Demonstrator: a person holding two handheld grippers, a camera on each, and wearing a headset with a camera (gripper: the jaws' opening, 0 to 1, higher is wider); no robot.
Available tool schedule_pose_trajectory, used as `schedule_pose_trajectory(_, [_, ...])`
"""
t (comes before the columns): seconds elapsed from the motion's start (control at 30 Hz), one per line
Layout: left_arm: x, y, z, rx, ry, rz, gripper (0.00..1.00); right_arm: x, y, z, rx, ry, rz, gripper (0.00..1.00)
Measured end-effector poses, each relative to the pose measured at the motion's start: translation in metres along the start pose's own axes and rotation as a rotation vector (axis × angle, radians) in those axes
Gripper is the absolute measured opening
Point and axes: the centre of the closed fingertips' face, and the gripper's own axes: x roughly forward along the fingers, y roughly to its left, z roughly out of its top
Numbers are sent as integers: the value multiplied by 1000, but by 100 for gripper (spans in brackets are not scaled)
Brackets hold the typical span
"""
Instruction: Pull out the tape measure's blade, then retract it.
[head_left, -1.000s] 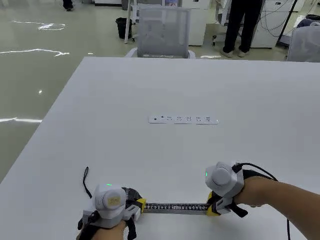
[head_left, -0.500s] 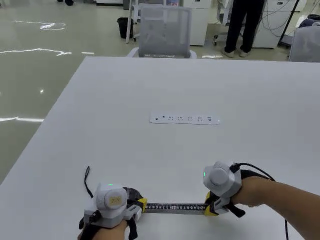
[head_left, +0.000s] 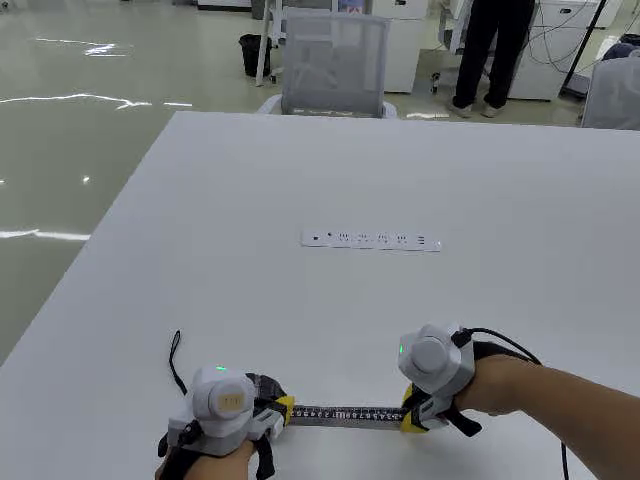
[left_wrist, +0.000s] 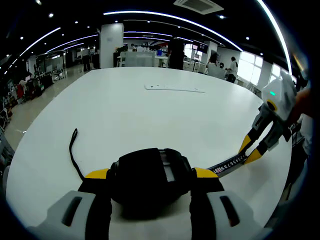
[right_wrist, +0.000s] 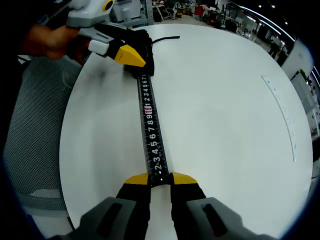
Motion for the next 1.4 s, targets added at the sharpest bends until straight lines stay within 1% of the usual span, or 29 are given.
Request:
schedule_pose_trajectory(0.9, [-1,0,-2,-4,4,-2,60,7,3,15,-15,-18,-1,14])
schedule_pose_trajectory(1.4, [-1,1,-2,-5,4,-3,60,14,5,29,-30,-26,-1,14])
